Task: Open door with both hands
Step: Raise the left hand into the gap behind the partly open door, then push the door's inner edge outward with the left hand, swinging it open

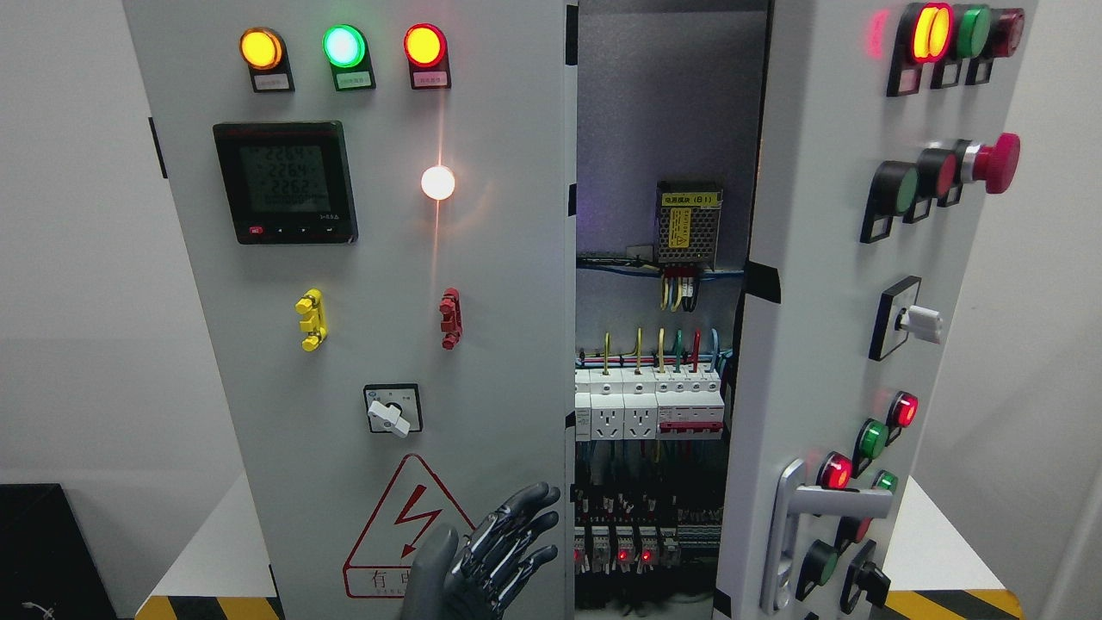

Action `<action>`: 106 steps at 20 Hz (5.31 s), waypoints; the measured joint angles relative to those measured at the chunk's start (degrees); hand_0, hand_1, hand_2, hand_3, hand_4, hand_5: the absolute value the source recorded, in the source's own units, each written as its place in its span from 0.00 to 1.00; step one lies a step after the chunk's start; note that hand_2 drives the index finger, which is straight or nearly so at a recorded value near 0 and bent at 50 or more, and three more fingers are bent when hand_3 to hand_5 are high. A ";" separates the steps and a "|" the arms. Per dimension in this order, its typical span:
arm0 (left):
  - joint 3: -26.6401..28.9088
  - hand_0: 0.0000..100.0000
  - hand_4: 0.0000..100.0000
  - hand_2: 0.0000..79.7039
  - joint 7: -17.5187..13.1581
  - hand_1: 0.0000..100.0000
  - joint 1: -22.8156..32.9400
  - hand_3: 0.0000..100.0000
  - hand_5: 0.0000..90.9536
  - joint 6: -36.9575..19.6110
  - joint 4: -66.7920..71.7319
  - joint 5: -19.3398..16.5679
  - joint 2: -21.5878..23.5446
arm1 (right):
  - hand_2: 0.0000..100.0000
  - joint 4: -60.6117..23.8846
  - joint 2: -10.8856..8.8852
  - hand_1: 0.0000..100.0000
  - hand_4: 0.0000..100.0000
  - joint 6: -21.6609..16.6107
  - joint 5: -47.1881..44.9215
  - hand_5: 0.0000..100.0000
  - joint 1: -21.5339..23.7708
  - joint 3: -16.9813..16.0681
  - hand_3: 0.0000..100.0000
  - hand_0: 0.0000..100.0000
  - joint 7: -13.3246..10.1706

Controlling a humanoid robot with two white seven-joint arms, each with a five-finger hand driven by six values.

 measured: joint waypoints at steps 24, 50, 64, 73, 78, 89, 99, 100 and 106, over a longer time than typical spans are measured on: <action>-13.18 0.00 0.00 0.00 0.02 0.00 -35.90 0.00 0.00 5.12 2.50 30.21 1.59 | 0.00 0.00 0.00 0.00 0.00 0.00 0.00 0.00 0.00 0.00 0.00 0.19 0.00; -19.91 0.00 0.00 0.00 0.07 0.00 -44.18 0.00 0.00 5.42 5.72 32.50 -5.76 | 0.00 0.00 0.00 0.00 0.00 0.00 0.00 0.00 0.00 0.00 0.00 0.19 0.00; -22.68 0.00 0.00 0.00 0.07 0.00 -45.85 0.00 0.00 5.60 5.69 32.49 -9.11 | 0.00 0.00 0.00 0.00 0.00 0.00 0.00 0.00 0.00 0.00 0.00 0.19 0.00; -24.11 0.00 0.00 0.00 0.10 0.00 -46.17 0.00 0.00 5.52 6.11 32.27 -12.04 | 0.00 0.00 0.00 0.00 0.00 0.00 0.00 0.00 0.00 0.00 0.00 0.19 0.00; -24.54 0.00 0.00 0.00 0.14 0.00 -46.21 0.00 0.00 5.38 6.93 32.04 -14.21 | 0.00 0.00 0.00 0.00 0.00 0.00 0.00 0.00 0.00 0.00 0.00 0.19 0.00; -25.92 0.00 0.00 0.00 0.18 0.00 -47.72 0.00 0.00 6.13 10.19 31.50 -19.84 | 0.00 0.00 0.00 0.00 0.00 0.00 0.00 0.00 0.00 0.00 0.00 0.19 0.00; -27.03 0.00 0.00 0.00 0.25 0.00 -49.54 0.00 0.00 6.18 14.79 31.43 -25.15 | 0.00 0.01 0.00 0.00 0.00 0.00 0.00 0.00 0.00 0.00 0.00 0.19 0.00; -27.21 0.00 0.00 0.00 0.28 0.00 -49.74 0.00 0.00 6.22 15.31 31.43 -25.72 | 0.00 0.00 0.00 0.00 0.00 0.00 0.00 0.00 0.00 0.00 0.00 0.19 0.00; -28.12 0.00 0.00 0.00 0.31 0.00 -51.26 0.00 0.00 6.36 18.59 31.45 -29.36 | 0.00 0.01 0.00 0.00 0.00 0.00 0.00 0.00 0.00 0.00 0.00 0.19 0.00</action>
